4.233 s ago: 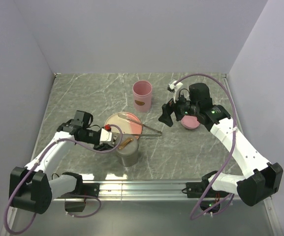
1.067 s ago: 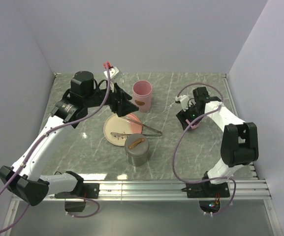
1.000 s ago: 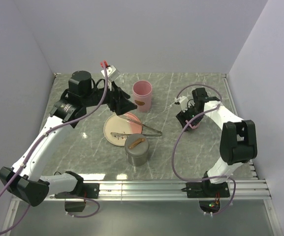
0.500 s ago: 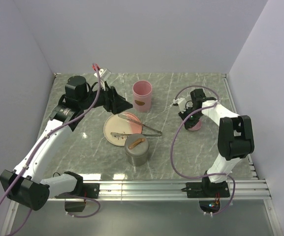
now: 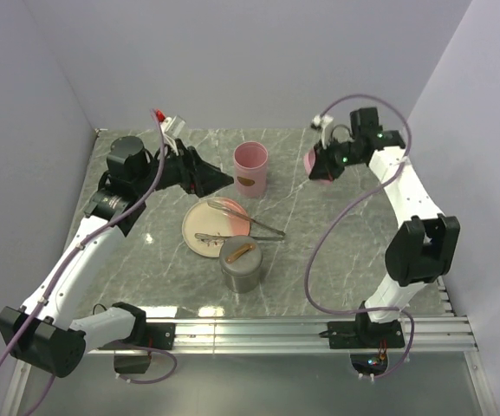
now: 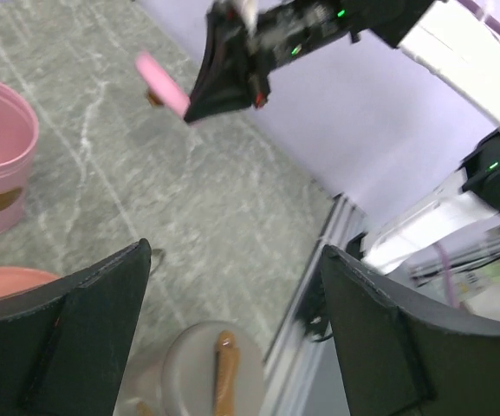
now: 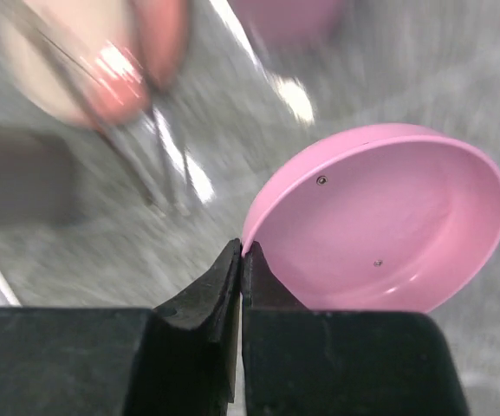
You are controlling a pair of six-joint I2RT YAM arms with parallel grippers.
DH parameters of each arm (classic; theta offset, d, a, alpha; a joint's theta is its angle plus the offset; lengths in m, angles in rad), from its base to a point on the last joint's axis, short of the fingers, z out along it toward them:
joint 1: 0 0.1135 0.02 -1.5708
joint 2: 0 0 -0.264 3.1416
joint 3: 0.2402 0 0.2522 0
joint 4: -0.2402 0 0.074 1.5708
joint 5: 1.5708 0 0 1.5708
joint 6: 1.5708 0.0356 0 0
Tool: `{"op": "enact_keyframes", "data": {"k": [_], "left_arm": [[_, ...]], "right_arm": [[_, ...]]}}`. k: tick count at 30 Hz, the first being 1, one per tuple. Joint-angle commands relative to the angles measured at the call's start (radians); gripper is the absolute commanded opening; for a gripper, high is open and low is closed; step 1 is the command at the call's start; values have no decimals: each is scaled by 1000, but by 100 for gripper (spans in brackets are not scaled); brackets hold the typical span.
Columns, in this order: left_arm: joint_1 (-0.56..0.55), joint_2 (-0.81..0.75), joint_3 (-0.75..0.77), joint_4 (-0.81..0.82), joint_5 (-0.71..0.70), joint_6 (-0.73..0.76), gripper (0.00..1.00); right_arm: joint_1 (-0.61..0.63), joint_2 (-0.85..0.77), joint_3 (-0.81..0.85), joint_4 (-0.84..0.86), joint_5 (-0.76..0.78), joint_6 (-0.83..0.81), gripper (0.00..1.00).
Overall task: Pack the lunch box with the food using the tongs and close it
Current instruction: Pick up the box lid from the center of the board, then close the box lid on the packing box.
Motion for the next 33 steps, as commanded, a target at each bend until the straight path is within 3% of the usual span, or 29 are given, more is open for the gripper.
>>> {"op": "enact_keyframes", "data": {"k": [1,5,6,8,9,10,12,13,16,18,21,23,24,25,26,31,33], "left_arm": [[7,-17,30,116,41,-119,86],[10,-26,-14,237,44,-252,84],[10,-36,-27,292,35,-316,84],[10,-49,-74,370,23,-382,85],[10,-66,-92,474,21,-443,85],[10,-74,-111,517,9,-476,85],[10,-82,-148,578,-37,-575,85],[10,-76,-149,593,-41,-602,85],[10,-57,-157,619,-69,-680,84],[9,-42,-151,643,-78,-694,83],[9,-31,-172,812,-8,-640,81],[7,-26,-203,945,20,-598,80],[7,-26,-218,985,35,-573,78],[7,-25,-228,1007,35,-562,77],[7,-22,-228,998,35,-547,77],[-11,-16,-220,1042,37,-492,75],[-30,-10,-220,1041,18,-453,75]], "right_arm": [[-7,-70,196,-130,-277,90,0],[-7,-78,299,-135,-480,202,0],[-7,-90,289,-103,-521,297,0],[-7,-144,243,103,-632,447,0],[-7,-167,167,209,-658,653,0],[-7,-215,123,447,-673,758,0],[-4,-265,12,652,-655,996,0],[2,-314,-19,805,-637,1041,0],[17,-409,-125,1024,-549,1159,0],[28,-434,-170,1112,-505,1280,0],[49,-414,-139,1153,-521,1429,0],[60,-379,-167,1294,-546,1578,0],[71,-356,-185,1370,-561,1761,0],[74,-354,-208,1526,-554,1840,0],[74,-359,-255,1573,-538,1921,0],[80,-380,-305,1609,-456,2034,0],[85,-391,-358,1673,-402,2166,0]]}}
